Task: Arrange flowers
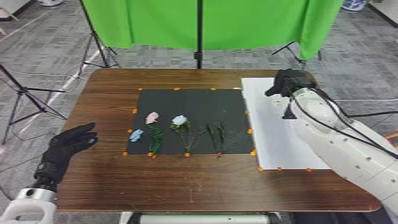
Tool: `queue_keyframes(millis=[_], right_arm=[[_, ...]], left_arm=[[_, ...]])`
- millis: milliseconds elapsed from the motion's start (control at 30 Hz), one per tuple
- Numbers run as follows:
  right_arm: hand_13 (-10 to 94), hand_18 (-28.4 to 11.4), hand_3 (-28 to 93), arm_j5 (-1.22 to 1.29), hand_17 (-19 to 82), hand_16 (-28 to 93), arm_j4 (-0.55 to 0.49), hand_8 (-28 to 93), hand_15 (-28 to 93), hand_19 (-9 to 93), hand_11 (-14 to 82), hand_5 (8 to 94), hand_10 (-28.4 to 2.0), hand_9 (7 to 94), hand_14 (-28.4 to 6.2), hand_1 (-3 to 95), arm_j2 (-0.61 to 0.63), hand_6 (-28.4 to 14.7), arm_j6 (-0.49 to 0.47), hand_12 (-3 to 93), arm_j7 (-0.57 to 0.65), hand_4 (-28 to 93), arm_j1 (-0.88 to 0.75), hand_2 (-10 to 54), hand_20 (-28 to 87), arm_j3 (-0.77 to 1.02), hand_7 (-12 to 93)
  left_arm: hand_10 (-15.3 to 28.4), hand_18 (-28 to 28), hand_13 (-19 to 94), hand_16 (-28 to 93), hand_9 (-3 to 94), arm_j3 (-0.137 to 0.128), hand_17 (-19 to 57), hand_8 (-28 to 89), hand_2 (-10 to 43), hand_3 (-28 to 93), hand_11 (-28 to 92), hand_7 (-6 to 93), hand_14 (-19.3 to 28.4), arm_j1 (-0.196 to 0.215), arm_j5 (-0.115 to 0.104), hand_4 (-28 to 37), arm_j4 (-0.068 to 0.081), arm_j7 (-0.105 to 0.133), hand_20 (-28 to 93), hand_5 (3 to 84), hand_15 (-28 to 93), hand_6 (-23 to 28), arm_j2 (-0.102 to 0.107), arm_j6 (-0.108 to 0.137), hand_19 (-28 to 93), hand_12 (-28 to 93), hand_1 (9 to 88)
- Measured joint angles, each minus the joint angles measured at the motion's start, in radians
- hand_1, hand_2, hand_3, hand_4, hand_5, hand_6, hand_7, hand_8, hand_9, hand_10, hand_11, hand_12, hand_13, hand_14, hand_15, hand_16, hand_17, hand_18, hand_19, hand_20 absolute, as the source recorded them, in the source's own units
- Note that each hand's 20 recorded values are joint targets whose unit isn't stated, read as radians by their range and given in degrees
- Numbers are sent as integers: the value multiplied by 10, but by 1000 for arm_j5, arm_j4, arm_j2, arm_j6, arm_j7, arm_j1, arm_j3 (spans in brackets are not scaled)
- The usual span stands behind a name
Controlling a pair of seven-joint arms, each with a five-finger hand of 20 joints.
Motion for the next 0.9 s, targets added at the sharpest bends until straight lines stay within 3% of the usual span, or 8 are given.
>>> queue_keyframes(millis=[267, 367, 433, 533, 700, 900], right_arm=[[845, -182, 657, -29, 569, 350, -1, -90, 635, 932, 234, 639, -132, 779, -57, 318, 12, 10, -22, 240, 0, -136, -62, -95, 568, 11, 158], [863, -168, 679, -49, 586, 348, -2, -100, 636, 932, 238, 662, -120, 804, -38, 416, 16, 19, -22, 253, 0, -180, -79, -95, 572, 10, 188], [878, -161, 613, -55, 600, 352, -2, 33, 637, 932, 147, 700, -99, 854, -29, 522, 18, 9, -1, 367, 0, -192, -82, -95, 584, 4, 206], [907, -152, 581, -55, 632, 356, 15, 94, 632, 932, 110, 781, -79, 918, -15, 609, 22, -2, 116, 434, -1, -193, -79, -95, 598, -34, 254], [918, -150, 581, -24, 644, 359, 38, 96, 629, 932, 117, 795, -78, 930, -11, 620, 24, -5, 388, 441, -1, -193, -87, -95, 602, -74, 263], [919, -147, 584, 138, 645, 364, -105, 98, 629, 932, 117, 796, -78, 932, -9, 620, 31, -6, 439, 448, 4, -192, -130, -95, 605, 43, 264]], left_arm=[[129, 128, 394, -21, 447, -2, 93, -70, -95, 639, 214, 137, 171, 2, 0, -82, -2, -1, 187, 441, 223, 47, -3, 0, 100, 108, 412], [128, 128, 394, -21, 447, -3, 93, -70, -95, 638, 214, 137, 171, 4, 0, -83, -3, -2, 187, 441, 223, 47, -4, 0, 100, 108, 413], [128, 128, 393, -21, 447, -5, 93, -70, -95, 638, 214, 137, 171, 6, 0, -83, -4, -2, 187, 441, 223, 48, -4, 0, 100, 108, 413], [129, 128, 394, -21, 447, -6, 93, -70, -95, 638, 214, 137, 171, 8, 1, -83, -5, -3, 187, 441, 223, 48, -6, 0, 100, 108, 413], [129, 128, 394, -21, 447, -7, 93, -70, -95, 637, 213, 136, 171, 9, 1, -82, -6, -7, 187, 442, 224, 49, -6, -1, 99, 107, 414], [129, 128, 394, -21, 447, -9, 93, -69, -95, 639, 214, 137, 171, 10, 1, -81, -6, -13, 187, 441, 224, 48, -5, -2, 99, 108, 412]])
